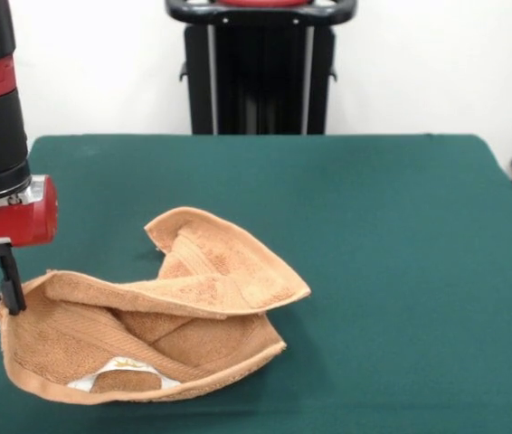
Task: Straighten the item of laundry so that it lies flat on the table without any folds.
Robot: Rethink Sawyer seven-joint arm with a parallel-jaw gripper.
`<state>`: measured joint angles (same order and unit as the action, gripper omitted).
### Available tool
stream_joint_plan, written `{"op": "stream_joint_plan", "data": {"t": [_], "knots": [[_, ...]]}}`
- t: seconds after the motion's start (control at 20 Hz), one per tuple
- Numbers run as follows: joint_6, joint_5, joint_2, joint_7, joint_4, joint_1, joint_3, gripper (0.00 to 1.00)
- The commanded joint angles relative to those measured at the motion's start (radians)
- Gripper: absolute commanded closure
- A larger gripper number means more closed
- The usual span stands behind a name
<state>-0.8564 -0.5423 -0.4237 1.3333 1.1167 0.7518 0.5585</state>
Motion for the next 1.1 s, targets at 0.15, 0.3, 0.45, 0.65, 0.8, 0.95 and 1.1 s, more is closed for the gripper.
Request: {"op": "stream_joint_plan", "data": {"t": [0.15,0.3,0.45,0.65,0.8,0.95,1.1], "knots": [[-0.066,-0.015,0.030,-0.244,0.006,-0.028,0.063,1.00],[-0.066,-0.014,0.031,-0.246,0.004,-0.026,0.064,1.00],[-0.069,-0.014,0.032,-0.246,0.000,-0.025,0.062,1.00],[-0.067,-0.014,0.035,-0.249,0.001,-0.021,0.062,1.00],[-0.073,-0.011,0.038,-0.250,-0.004,-0.021,0.064,1.00],[-0.078,-0.008,0.040,-0.246,-0.008,-0.021,0.064,1.00],[-0.072,-0.010,0.046,-0.259,-0.009,-0.017,0.069,1.00]]}}
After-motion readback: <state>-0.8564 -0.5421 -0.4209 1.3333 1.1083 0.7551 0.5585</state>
